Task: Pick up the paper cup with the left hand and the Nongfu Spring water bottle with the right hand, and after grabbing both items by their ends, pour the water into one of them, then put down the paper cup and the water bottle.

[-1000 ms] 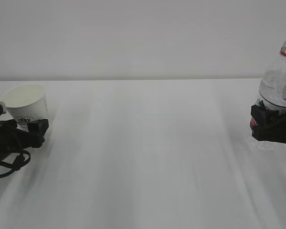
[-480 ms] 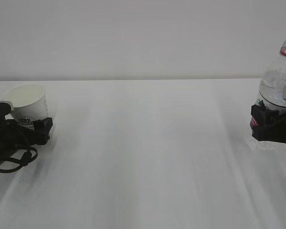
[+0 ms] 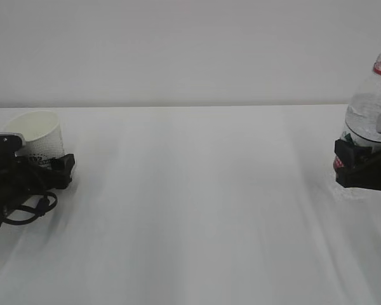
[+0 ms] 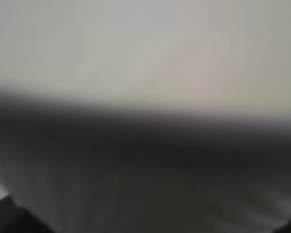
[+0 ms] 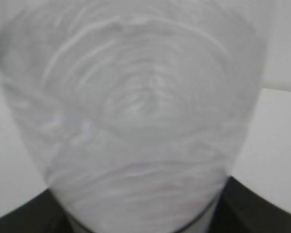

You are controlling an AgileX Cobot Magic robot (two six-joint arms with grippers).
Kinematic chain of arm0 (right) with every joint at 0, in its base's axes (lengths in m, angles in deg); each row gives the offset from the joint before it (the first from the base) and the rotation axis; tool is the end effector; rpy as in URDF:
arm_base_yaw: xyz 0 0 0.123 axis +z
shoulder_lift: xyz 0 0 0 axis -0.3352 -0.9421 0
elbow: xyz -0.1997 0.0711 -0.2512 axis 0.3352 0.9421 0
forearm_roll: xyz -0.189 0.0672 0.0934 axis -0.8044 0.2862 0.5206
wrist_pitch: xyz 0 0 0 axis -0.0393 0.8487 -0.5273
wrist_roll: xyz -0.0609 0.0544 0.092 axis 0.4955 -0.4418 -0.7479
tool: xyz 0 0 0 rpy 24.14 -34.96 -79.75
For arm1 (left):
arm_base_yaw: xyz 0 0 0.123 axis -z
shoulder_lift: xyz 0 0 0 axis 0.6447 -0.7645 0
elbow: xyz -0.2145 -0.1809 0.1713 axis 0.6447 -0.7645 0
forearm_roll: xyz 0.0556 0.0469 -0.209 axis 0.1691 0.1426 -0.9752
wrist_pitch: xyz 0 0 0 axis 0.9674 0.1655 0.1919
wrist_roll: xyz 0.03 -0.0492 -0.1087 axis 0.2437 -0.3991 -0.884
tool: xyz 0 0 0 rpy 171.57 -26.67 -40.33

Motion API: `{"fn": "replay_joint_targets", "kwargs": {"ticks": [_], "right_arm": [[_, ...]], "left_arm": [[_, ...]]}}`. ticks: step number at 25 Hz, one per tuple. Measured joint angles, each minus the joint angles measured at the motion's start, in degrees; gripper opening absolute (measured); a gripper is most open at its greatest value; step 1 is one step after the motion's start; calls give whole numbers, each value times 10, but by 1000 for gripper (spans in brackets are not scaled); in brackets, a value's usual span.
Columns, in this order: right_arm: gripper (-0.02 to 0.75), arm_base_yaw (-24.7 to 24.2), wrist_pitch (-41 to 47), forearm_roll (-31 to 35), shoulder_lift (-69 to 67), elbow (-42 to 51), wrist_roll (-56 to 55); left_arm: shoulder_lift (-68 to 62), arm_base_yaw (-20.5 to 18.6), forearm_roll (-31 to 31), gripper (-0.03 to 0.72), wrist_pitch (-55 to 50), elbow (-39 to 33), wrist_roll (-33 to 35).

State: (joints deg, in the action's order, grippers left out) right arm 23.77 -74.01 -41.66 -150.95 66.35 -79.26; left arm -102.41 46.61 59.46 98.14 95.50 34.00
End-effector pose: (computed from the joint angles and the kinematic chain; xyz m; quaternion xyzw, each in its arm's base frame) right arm 0.2816 0.0265 0.2104 -0.0852 0.8075 0.0103 0.5836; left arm 0.3892 -0.0427 0.1055 -0.0057 0.8099 -0.0630 0.5832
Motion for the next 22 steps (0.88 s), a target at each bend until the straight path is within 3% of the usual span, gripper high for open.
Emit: {"fn": "replay_joint_targets", "kwargs": {"ticks": [9, 15, 22], "right_arm": [[421, 0, 0, 0, 0, 0, 0], [421, 0, -1, 0, 0, 0, 0], [421, 0, -1, 0, 0, 0, 0]], "left_arm": [[-6, 0, 0, 664, 0, 15, 0], [-6, 0, 3, 557, 0, 15, 0], [-6, 0, 49, 530, 2, 15, 0]]}}
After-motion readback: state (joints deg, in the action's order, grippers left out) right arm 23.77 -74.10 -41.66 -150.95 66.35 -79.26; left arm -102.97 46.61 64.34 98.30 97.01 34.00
